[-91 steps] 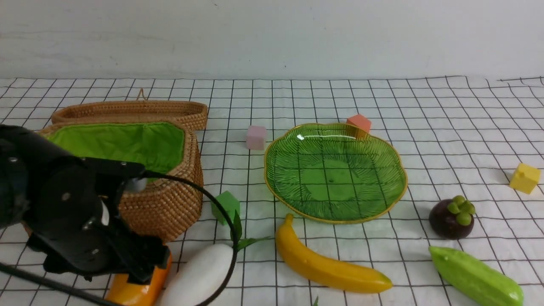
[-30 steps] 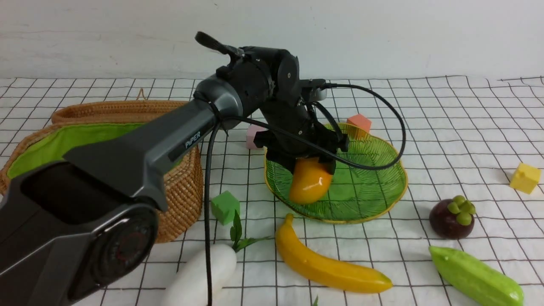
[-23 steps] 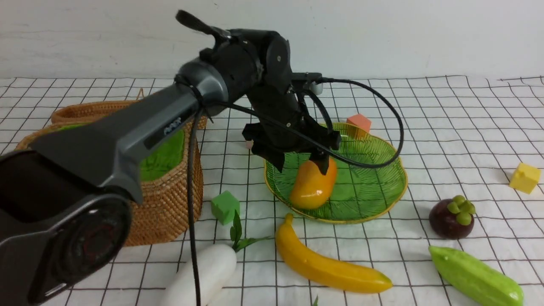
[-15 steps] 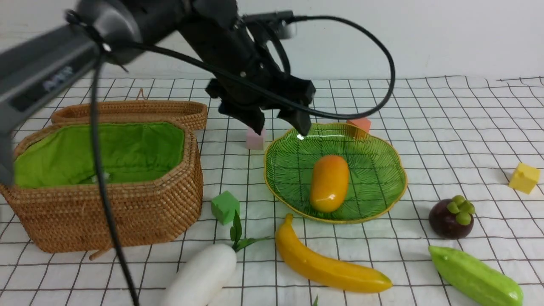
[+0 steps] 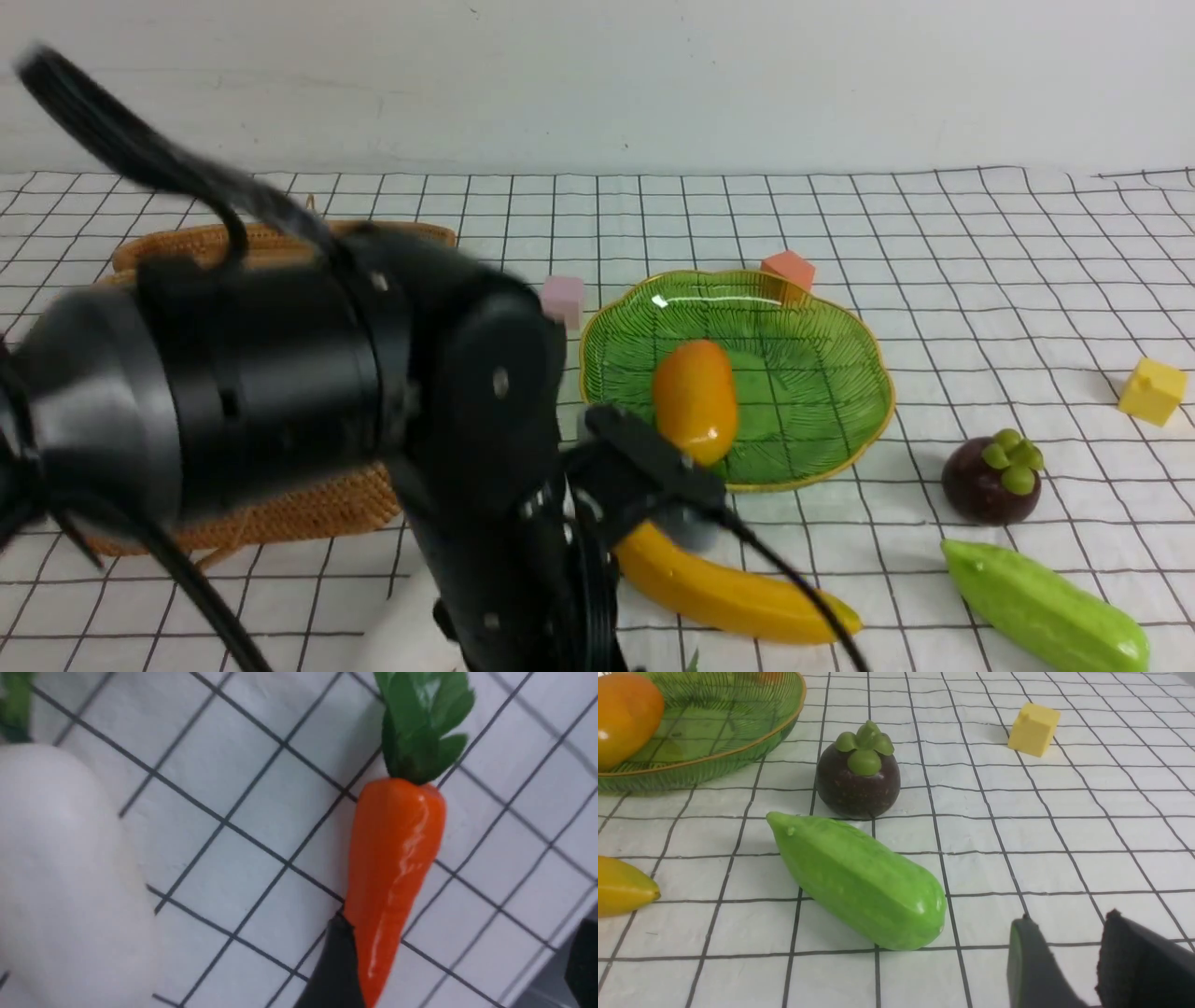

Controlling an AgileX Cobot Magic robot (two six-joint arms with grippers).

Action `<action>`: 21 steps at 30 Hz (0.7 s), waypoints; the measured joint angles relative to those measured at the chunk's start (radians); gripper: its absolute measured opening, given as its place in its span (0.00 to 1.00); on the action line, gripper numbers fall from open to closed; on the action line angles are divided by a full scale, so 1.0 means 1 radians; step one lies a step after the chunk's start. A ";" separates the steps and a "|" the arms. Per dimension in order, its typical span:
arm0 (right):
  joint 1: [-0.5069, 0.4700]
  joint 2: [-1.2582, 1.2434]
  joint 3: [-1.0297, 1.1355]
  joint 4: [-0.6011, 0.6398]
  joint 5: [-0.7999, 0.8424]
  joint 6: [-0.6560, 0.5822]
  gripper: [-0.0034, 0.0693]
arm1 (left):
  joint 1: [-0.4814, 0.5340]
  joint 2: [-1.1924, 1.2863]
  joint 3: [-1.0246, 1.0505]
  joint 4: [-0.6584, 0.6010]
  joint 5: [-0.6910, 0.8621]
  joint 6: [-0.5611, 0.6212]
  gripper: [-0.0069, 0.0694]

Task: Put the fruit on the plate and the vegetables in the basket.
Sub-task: Use the left arm to grab a carrot and put it into the left basket

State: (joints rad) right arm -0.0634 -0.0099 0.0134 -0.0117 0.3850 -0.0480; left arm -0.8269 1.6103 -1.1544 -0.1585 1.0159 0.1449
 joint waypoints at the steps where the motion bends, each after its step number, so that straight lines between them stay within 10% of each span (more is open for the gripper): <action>1: 0.000 0.000 0.000 0.000 0.000 0.000 0.38 | -0.028 0.019 0.068 0.024 -0.088 0.000 0.87; 10: 0.000 0.000 0.000 0.000 0.000 0.000 0.38 | -0.041 0.185 0.116 0.028 -0.273 0.016 0.74; 13: 0.000 0.000 0.000 0.000 0.000 0.000 0.38 | -0.041 0.186 0.083 0.032 -0.195 0.037 0.52; 21: 0.000 0.000 0.000 0.000 0.000 0.000 0.38 | -0.034 0.047 -0.158 0.273 0.083 -0.040 0.55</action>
State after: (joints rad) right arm -0.0634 -0.0099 0.0134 -0.0117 0.3850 -0.0480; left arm -0.8613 1.6576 -1.3120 0.1141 1.0987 0.1044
